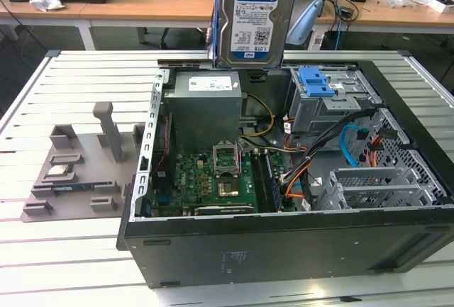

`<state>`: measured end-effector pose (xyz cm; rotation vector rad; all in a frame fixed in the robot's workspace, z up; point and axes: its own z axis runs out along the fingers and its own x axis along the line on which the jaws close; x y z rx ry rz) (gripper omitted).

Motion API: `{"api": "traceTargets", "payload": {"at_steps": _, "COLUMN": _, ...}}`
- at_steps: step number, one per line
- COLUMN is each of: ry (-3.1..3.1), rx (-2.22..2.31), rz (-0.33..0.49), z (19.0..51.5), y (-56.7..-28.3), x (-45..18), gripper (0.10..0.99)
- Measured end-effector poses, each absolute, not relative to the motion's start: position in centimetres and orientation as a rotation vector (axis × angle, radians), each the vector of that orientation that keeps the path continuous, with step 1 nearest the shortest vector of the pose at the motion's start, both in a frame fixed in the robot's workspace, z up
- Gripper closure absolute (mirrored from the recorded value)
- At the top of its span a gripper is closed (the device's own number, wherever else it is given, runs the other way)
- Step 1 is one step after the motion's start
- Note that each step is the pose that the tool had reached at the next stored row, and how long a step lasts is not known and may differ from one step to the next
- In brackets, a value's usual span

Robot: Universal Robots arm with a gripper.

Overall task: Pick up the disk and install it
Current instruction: 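Pick up the disk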

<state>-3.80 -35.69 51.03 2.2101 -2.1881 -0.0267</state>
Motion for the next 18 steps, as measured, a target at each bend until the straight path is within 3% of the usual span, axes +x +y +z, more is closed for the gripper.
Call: {"api": "traceTargets", "payload": {"at_steps": 18, "ry": -2.187, "rx": 2.209, "rz": -0.029, "z": 51.0, "y": -39.1, "x": -2.3, "gripper": 0.718}}
